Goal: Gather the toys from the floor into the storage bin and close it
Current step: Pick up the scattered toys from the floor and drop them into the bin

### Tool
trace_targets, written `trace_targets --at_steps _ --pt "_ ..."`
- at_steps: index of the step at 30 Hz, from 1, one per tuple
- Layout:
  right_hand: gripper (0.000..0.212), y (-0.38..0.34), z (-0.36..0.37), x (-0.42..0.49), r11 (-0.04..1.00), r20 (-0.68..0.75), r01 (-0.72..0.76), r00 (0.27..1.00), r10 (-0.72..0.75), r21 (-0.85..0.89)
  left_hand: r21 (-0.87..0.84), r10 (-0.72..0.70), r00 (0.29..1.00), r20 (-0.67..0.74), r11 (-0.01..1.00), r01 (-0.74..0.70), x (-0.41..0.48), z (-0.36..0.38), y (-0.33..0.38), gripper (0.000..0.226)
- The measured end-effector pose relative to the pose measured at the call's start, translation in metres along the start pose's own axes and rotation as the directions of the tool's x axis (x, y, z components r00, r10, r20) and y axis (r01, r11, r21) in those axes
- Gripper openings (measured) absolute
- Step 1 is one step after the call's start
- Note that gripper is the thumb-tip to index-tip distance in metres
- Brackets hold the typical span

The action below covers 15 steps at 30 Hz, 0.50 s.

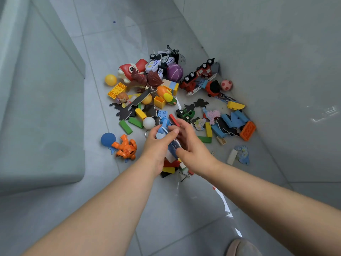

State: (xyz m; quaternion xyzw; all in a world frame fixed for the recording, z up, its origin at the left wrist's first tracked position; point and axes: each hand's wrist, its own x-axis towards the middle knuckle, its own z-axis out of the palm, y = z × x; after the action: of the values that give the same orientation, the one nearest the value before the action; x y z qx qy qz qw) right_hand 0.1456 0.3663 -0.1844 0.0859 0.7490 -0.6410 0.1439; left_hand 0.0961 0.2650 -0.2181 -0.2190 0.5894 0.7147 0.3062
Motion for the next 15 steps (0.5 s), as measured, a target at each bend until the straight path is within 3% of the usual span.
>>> trace_targets --at_steps 3,6,8,10,15 --pt "0.059 0.0 -0.01 0.01 1.0 -0.113 0.021 0.993 -0.019 0.011 0.11 0.076 0.993 -0.092 0.992 -0.066 0.0 -0.004 -0.001 0.047" --pt "0.038 0.014 -0.029 0.038 0.927 -0.264 -0.064 0.964 -0.039 -0.368 0.216 0.161 0.981 -0.104 0.967 -0.136 -0.002 -0.01 0.0 0.045" --pt "0.042 0.025 -0.035 0.059 0.784 -0.243 -0.158 0.97 0.009 -0.601 0.231 0.175 0.978 -0.113 0.962 -0.145 -0.005 -0.014 0.003 0.05" --pt "0.052 0.031 -0.03 0.072 0.683 -0.19 -0.194 0.978 0.082 -0.705 0.223 0.164 0.978 -0.13 0.966 -0.132 -0.006 -0.019 0.004 0.057" --pt "0.067 0.032 -0.009 0.086 0.647 -0.22 -0.206 0.974 0.06 -0.734 0.167 0.128 0.976 -0.177 0.981 -0.098 -0.004 -0.028 0.005 0.057"
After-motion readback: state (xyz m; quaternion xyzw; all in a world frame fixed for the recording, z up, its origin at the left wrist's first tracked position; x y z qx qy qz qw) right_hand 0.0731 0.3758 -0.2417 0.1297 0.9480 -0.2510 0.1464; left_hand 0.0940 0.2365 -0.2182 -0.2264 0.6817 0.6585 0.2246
